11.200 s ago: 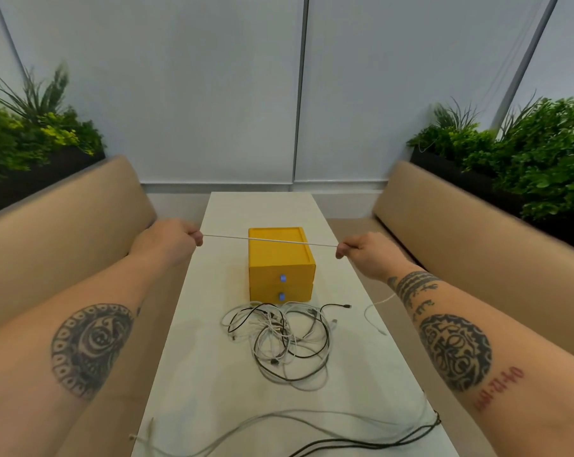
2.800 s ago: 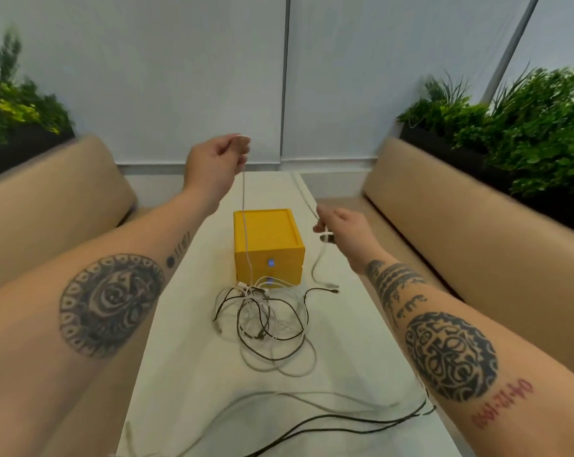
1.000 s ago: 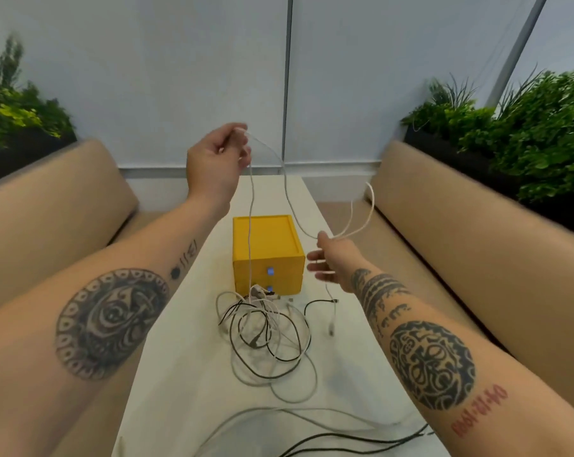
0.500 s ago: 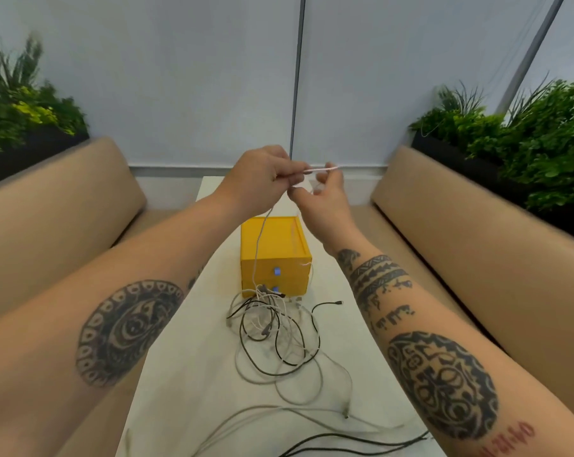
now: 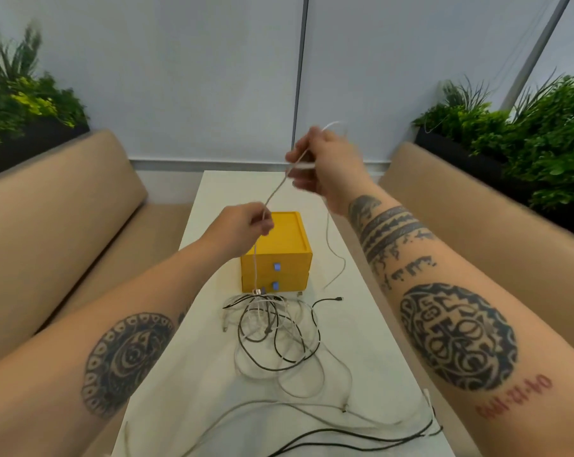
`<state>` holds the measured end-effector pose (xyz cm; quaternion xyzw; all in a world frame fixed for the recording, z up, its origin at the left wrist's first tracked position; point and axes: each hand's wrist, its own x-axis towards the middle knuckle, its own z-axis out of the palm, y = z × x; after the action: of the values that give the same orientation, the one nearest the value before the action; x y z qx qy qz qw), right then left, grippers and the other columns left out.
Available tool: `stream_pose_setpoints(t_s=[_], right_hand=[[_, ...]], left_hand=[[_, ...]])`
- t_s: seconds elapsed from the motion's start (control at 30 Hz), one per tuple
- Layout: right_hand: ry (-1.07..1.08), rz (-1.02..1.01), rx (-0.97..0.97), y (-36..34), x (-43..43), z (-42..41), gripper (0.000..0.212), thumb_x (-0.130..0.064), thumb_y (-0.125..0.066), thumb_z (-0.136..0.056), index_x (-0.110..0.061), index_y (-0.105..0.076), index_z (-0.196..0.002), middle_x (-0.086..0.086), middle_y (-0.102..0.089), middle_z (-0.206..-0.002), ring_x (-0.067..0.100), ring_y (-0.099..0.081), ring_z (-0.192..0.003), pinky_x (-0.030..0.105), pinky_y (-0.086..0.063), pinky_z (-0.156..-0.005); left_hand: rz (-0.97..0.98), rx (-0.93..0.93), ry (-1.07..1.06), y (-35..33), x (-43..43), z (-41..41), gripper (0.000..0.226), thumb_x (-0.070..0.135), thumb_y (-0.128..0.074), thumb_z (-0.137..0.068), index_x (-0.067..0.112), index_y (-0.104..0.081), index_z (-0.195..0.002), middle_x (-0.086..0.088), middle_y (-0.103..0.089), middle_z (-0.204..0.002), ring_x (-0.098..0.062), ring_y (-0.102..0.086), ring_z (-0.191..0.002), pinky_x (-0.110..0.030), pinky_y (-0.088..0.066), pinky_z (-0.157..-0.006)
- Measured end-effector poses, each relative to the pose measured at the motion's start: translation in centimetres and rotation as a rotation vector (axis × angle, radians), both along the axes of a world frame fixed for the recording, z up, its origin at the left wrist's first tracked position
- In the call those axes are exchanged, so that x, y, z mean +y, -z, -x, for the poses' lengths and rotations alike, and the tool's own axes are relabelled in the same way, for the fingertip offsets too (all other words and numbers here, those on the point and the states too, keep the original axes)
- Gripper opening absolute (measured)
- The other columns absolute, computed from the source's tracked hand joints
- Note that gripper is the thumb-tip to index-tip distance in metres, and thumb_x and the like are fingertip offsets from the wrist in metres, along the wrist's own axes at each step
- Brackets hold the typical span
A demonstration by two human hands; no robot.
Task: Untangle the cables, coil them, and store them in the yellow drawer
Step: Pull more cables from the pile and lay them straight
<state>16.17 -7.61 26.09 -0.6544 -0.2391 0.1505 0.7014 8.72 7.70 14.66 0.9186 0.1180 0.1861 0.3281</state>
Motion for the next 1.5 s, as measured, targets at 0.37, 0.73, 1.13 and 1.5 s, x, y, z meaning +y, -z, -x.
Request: stream_pose_setpoints(t_s=[0.37,0.73,1.13,1.5], right_hand=[[0.000,-0.758,0.382,-1.0,-3.4,-2.3,0.035,-0.033,-0.036,-0.108,-0.004,-0.054,-0.100,0.016,-0.068,-0.096,0.034,-0.074,-0.081,0.035,-0.063,-0.071],[-0.085,0.183,0.346,11.9,-2.8,-2.8,0.046,-0.053,-0.051,-0.099,-0.016,-0.056,-0.125,0.003,-0.066,-0.122,0.022,-0.069,-0.100,0.037,-0.058,-0.075],[-0.060,0.345,-0.193,8.8,2.4,-1.8,0.023,-0.024,-0.057,-0.100,-0.005,-0.070,-0.100,0.012,-0.070,-0.094,0.024,-0.068,-0.070,0.047,-0.060,-0.076],[-0.045,0.175,-0.110,6.9,3.1,-1.6,0.018,-0.018,-0.057,-0.100,-0.007,-0.068,-0.091,0.010,-0.069,-0.085,0.025,-0.067,-0.067,0.042,-0.060,-0.074]], left_hand=[[0.703,-0.032,-0.367,4.9,1.9,-0.9,0.013,0.023,-0.060,-0.099,0.018,-0.068,-0.090,-0.019,-0.071,-0.098,-0.033,-0.070,-0.071,-0.048,-0.064,-0.071],[0.778,-0.651,-0.065,-8.6,-1.0,-4.8,0.015,0.031,-0.064,-0.098,0.017,-0.067,-0.094,-0.005,-0.068,-0.076,-0.023,-0.066,-0.065,-0.034,-0.058,-0.063],[0.681,-0.651,0.010,-9.9,-2.1,-2.9,0.014,0.029,-0.064,-0.098,0.016,-0.068,-0.100,0.001,-0.070,-0.074,-0.024,-0.069,-0.063,-0.030,-0.056,-0.057],[0.472,-0.170,-0.117,0.7,1.8,-1.1,0.016,0.017,-0.065,-0.093,0.031,-0.069,-0.100,0.003,-0.071,-0.108,-0.021,-0.069,-0.095,-0.033,-0.057,-0.066]])
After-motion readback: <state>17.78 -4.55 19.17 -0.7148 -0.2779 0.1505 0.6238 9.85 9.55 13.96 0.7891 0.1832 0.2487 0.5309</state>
